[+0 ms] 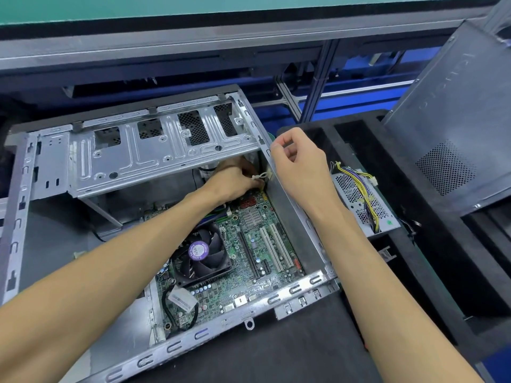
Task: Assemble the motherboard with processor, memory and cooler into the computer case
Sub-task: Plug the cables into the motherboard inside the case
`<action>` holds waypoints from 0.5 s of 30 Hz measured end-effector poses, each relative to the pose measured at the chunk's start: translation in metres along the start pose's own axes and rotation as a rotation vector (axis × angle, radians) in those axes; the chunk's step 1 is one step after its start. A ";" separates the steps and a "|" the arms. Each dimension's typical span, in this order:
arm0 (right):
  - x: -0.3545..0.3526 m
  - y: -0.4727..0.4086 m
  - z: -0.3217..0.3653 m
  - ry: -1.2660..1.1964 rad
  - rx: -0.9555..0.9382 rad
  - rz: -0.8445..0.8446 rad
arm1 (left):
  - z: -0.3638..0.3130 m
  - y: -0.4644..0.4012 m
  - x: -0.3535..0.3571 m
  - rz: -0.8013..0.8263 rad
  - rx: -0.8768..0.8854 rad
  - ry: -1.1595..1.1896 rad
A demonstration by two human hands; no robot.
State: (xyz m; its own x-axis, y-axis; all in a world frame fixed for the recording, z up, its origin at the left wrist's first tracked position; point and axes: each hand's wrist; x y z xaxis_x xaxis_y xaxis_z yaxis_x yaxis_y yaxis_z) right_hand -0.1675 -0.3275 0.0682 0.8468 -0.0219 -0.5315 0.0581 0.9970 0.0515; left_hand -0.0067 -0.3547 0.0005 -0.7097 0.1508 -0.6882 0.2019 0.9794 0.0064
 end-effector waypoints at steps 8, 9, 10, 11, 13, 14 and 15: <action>-0.001 0.001 0.001 -0.013 0.004 0.009 | -0.004 0.001 0.005 0.000 -0.006 -0.008; -0.001 0.001 0.001 -0.012 0.005 0.009 | -0.005 0.002 0.005 -0.006 0.008 -0.015; -0.001 0.001 0.001 -0.012 0.005 0.009 | -0.006 0.003 0.006 -0.007 0.018 -0.025; -0.001 0.001 0.001 -0.012 0.007 0.010 | -0.006 0.003 0.005 -0.001 0.026 -0.037; -0.001 0.001 0.001 -0.014 0.012 0.011 | -0.007 0.005 0.002 0.016 0.037 -0.060; -0.001 0.001 0.001 -0.014 0.013 0.010 | -0.007 0.005 0.000 0.025 0.034 -0.074; -0.001 0.001 0.001 -0.013 0.015 0.009 | -0.007 0.004 -0.001 0.037 0.023 -0.085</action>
State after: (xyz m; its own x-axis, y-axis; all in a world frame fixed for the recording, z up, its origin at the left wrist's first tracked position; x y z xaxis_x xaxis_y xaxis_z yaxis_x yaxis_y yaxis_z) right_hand -0.1679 -0.3266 0.0702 0.8541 -0.0143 -0.5199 0.0586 0.9959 0.0690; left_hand -0.0094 -0.3499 0.0063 -0.6417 0.1742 -0.7469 0.2432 0.9698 0.0173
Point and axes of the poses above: each hand's wrist, its own y-axis away from the middle knuckle, its own x-axis out of the palm, z = x × y, and after that the axes turned 15 degrees about x, right-handed
